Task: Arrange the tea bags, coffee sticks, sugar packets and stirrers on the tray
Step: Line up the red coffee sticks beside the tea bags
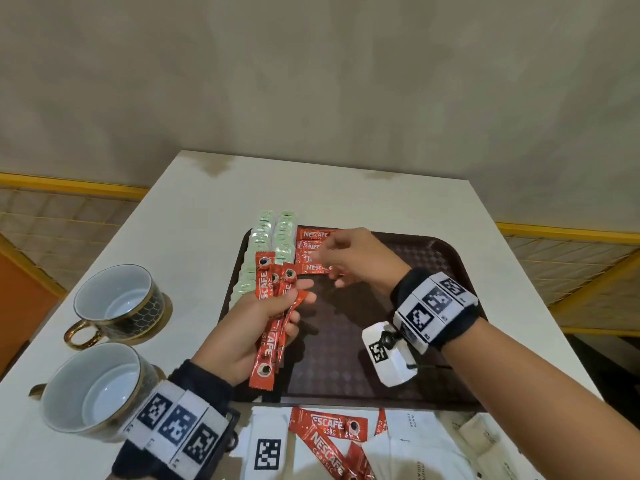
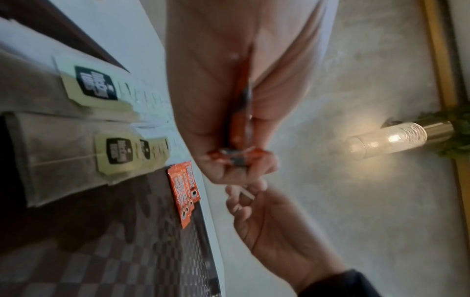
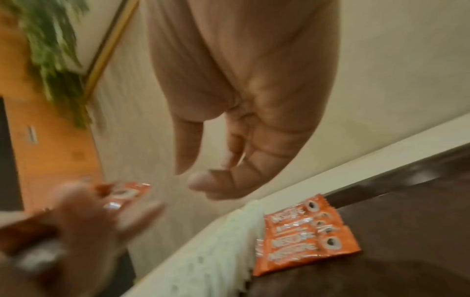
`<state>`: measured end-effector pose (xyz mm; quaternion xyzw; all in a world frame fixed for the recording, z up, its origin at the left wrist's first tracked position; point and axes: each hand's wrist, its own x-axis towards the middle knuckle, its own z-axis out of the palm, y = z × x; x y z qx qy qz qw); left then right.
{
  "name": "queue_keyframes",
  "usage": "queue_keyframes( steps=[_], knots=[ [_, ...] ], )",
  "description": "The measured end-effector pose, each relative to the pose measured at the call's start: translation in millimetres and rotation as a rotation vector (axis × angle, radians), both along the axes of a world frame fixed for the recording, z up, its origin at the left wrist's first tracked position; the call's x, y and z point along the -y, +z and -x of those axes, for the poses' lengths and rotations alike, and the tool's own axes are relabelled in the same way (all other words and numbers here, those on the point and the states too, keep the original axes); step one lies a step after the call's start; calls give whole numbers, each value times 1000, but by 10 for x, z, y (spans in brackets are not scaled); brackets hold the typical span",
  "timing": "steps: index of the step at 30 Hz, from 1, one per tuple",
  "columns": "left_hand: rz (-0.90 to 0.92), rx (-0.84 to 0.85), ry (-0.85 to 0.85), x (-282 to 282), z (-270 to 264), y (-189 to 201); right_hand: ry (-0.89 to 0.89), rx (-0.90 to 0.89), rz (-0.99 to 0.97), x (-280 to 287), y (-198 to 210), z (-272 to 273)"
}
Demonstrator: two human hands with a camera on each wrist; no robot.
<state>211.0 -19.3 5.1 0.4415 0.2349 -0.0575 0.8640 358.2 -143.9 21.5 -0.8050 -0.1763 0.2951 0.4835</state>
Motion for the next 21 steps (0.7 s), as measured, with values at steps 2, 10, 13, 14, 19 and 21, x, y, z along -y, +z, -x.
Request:
queue_keyframes(
  steps=[2,10,13,14,19,21],
  knots=[
    [-3,11,-50,59,0,45,203,-64,-51,50,128,162],
    [7,69,-206,147,128,114,206,-22,-130,359,258,326],
    [20,73,-242,139,192,133,18,-78,-193,509,309,316],
    [4,66,-241,131,211,136,-44,-72,-211,565,334,310],
    [-228,5,-134,117,226,155,-199,-66,-254,801,468,418],
    [-283,-27,-88,149,211,171,-117,-114,-226,826,494,524]
  ],
)
